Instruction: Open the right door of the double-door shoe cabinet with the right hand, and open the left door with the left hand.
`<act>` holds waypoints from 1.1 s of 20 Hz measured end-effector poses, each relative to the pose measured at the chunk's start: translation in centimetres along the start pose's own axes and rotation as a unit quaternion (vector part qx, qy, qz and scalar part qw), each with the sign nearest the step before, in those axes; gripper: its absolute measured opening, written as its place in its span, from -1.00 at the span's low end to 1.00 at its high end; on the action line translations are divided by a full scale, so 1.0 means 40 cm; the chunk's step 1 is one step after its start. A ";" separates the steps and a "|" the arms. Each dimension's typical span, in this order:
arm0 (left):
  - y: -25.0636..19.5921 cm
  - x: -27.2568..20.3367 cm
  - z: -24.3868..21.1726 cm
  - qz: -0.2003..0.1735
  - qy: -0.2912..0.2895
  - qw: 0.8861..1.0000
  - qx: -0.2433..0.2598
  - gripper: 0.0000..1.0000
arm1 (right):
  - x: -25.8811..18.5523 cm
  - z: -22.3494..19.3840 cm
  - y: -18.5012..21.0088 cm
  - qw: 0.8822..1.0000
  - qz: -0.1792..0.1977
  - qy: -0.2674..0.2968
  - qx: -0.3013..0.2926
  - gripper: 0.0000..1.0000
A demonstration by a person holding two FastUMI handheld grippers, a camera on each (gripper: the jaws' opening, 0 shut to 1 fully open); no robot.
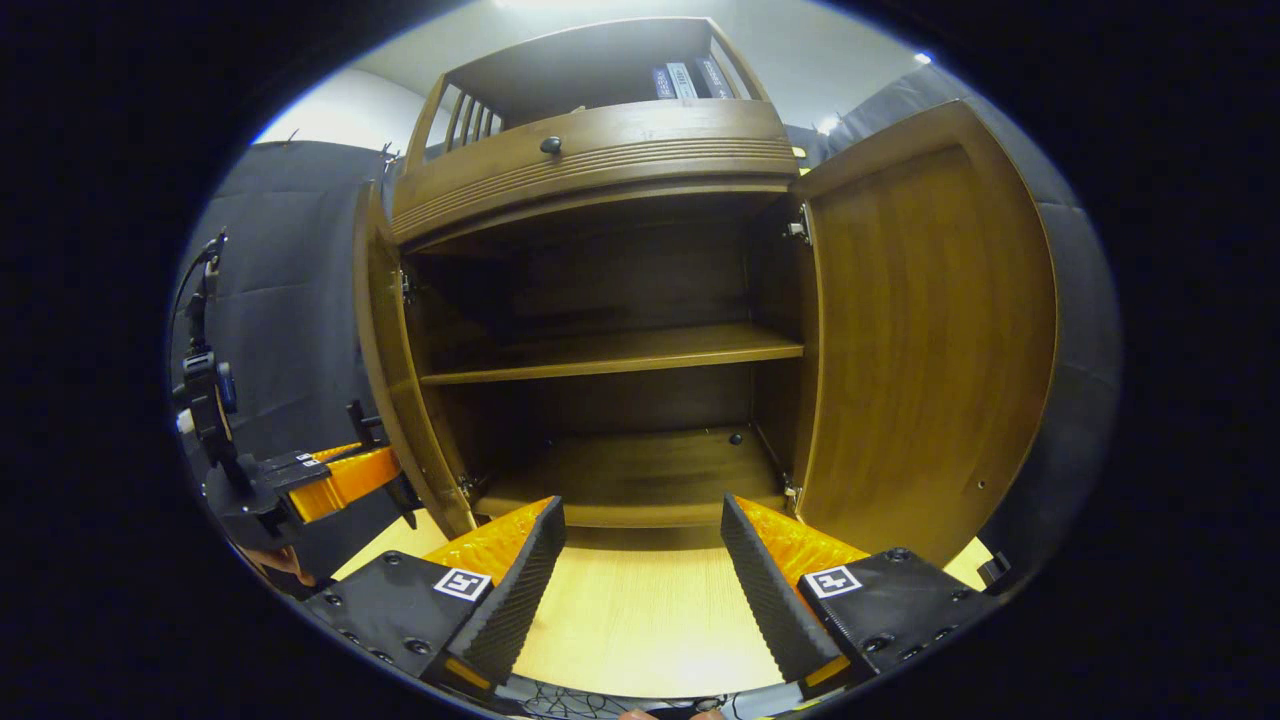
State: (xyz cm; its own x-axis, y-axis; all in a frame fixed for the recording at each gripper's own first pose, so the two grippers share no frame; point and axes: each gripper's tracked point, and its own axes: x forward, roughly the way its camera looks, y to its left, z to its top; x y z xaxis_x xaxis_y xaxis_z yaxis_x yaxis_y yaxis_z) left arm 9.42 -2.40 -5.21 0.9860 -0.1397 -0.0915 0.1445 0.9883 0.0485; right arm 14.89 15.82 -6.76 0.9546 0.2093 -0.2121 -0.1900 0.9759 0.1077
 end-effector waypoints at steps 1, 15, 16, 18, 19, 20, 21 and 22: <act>0.015 -0.013 -0.002 0.003 0.000 1.000 -0.001 -0.94 | -0.002 -0.003 0.003 1.000 -0.001 0.000 0.002 0.84; 0.253 -0.131 -0.011 -0.010 -0.036 0.999 0.007 -0.96 | 0.004 0.013 -0.026 1.000 -0.020 -0.006 -0.007 0.86; 0.272 -0.131 -0.014 -0.015 -0.035 0.999 0.010 -0.96 | 0.008 0.017 -0.026 1.000 -0.020 -0.011 -0.007 0.84; 0.309 -0.138 -0.018 -0.026 -0.034 0.999 0.019 -0.96 | 0.015 0.030 -0.041 0.999 -0.025 -0.019 -0.018 1.00; 0.329 -0.140 -0.017 -0.028 -0.032 0.999 0.027 -0.96 | 0.017 0.036 -0.050 0.999 -0.027 -0.021 -0.024 0.84; 0.349 -0.138 -0.016 -0.029 -0.030 0.999 0.033 -0.96 | 0.014 0.039 -0.053 0.999 -0.030 -0.022 -0.028 0.84; 0.372 -0.138 -0.014 -0.028 -0.029 0.999 0.037 -0.96 | 0.015 0.044 -0.058 0.999 -0.033 -0.024 -0.030 0.84; 0.393 -0.136 -0.012 -0.026 -0.028 0.999 0.039 -0.96 | 0.016 0.048 -0.059 0.999 -0.035 -0.026 -0.029 0.84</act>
State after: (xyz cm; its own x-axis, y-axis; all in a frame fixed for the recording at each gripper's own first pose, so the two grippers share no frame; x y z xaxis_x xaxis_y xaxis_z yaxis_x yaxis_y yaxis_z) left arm 6.29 13.92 -4.42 0.9798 -0.1955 -0.0409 0.1992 0.9722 0.1235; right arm 16.37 13.52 -5.29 0.9763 0.1376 -0.1670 -0.1332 0.9904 0.0372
